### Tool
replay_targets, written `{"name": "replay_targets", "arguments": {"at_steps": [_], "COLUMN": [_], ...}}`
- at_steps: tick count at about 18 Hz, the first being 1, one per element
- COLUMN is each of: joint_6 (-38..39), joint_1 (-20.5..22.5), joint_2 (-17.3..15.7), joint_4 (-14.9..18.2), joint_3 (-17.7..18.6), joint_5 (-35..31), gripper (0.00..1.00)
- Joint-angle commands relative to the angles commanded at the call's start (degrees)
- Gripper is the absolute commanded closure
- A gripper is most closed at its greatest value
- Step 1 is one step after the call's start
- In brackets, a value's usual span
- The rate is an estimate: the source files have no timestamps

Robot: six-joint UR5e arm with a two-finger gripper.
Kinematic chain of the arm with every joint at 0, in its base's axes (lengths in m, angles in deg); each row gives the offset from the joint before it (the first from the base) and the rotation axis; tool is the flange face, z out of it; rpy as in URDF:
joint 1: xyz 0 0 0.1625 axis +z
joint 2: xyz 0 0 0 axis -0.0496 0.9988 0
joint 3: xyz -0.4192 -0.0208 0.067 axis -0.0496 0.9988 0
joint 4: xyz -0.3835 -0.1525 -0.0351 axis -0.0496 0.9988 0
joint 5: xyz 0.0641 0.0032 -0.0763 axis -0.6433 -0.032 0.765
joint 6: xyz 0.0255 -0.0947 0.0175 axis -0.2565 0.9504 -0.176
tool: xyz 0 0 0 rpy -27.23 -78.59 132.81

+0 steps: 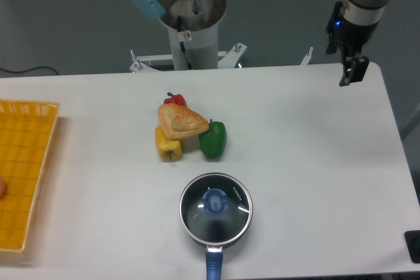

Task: Open the lid

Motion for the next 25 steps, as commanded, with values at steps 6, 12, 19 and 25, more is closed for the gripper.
{"name": "replay_targets", "arguments": {"at_steps": [6, 12, 19, 25], "joint_6": [1.84, 4.74, 18.34, 29.25], "joint_1": [-0.18, -0.44, -3.6, -6.59], "joint_2": [-0.35, -0.61, -0.79, -0.62], "joint_4": [0.44, 0.09, 0.09, -3.43], "joint_3": [-0.35, 0.7, 3.07, 3.78], "joint_5": [-0.09, 0.09, 0.61, 0.26], "gripper": [0.0, 0.0, 0.0, 0.0]}}
